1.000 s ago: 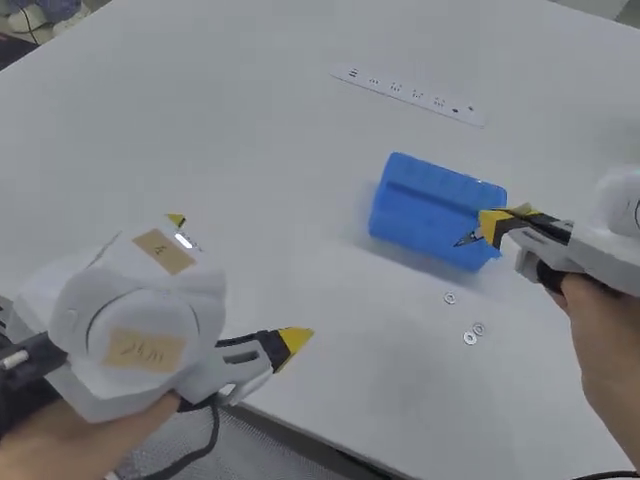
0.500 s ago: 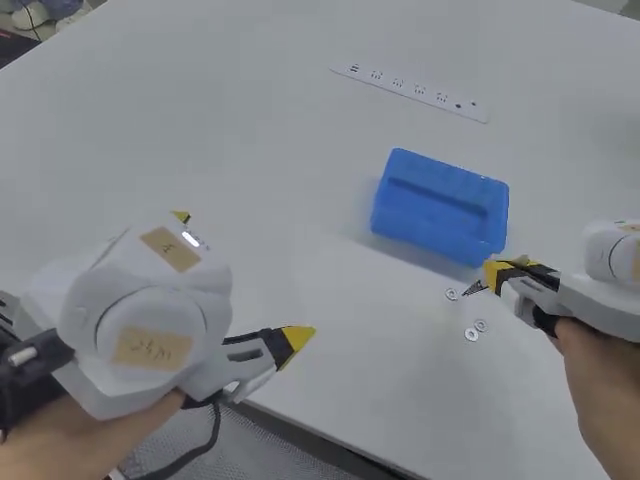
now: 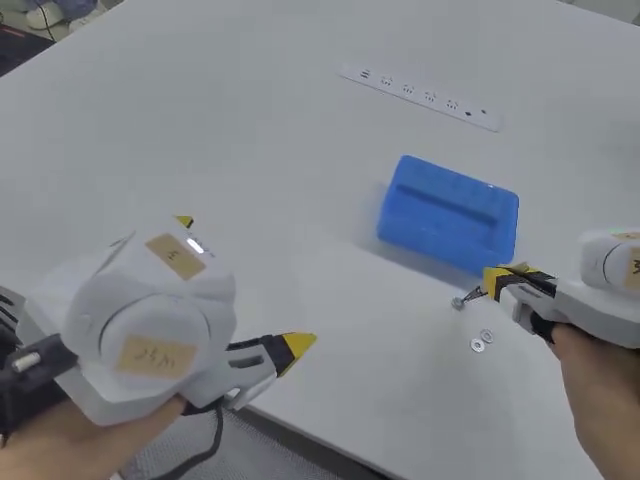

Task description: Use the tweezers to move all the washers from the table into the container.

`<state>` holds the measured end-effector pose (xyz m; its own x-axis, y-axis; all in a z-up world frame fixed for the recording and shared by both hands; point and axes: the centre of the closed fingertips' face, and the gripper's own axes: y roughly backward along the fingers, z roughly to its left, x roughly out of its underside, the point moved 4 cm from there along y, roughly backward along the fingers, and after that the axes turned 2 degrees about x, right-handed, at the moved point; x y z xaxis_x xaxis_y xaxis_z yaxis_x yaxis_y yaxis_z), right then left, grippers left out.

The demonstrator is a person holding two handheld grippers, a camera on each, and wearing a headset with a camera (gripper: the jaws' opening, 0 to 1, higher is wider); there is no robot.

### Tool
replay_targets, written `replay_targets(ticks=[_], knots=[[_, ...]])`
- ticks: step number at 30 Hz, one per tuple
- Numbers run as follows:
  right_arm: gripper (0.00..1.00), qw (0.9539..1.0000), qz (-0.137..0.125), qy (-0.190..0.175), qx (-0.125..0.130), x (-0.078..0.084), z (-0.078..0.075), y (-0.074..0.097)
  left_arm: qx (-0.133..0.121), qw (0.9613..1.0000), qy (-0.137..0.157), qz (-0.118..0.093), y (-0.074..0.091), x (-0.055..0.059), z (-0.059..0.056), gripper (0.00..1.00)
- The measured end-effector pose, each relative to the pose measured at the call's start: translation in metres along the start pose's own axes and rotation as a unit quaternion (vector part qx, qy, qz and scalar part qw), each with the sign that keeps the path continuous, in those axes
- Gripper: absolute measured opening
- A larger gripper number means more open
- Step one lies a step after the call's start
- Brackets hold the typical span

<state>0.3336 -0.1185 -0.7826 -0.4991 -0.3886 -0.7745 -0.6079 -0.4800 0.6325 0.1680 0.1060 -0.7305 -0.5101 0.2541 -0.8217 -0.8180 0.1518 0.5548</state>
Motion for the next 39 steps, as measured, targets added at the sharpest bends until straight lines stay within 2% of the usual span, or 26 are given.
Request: replay_targets(ticks=[3, 18, 22, 28, 31, 34, 39], knots=[[0.01, 1.0000, -0.006, -0.004, -0.002, -0.0031, 0.0011, 0.0053, -0.002, 1.0000, -0.002, 0.000, 0.0001, -0.0002, 0.0015, 0.93], [0.01, 0.9999, 0.015, 0.000, -0.004, 0.0045, 0.0035, 0.0015, -0.007, 1.0000, 0.000, 0.004, 0.0012, 0.0027, 0.0029, 0.93], [0.01, 0.9999, 0.013, 0.004, -0.001, 0.0036, 0.0028, 0.0014, -0.007, 1.0000, 0.000, 0.005, 0.0013, 0.0032, 0.0025, 0.93], [0.01, 0.9985, 0.013, 0.053, 0.000, 0.0019, 0.0093, -0.0011, -0.007, 1.0000, -0.001, 0.004, 0.0008, 0.0034, 0.0014, 0.93], [0.01, 0.9982, 0.012, 0.059, 0.000, 0.0018, 0.0078, -0.0024, -0.007, 1.0000, 0.000, 0.003, 0.0007, 0.0030, 0.0011, 0.93], [0.00, 0.9985, 0.011, 0.054, 0.000, 0.0021, 0.0061, -0.0029, -0.006, 1.0000, 0.000, 0.002, 0.0006, 0.0029, 0.0009, 0.93], [0.00, 0.9998, 0.013, 0.013, -0.004, 0.0031, 0.0019, -0.0032, -0.006, 1.0000, 0.000, 0.002, 0.0007, 0.0031, 0.0008, 0.93]])
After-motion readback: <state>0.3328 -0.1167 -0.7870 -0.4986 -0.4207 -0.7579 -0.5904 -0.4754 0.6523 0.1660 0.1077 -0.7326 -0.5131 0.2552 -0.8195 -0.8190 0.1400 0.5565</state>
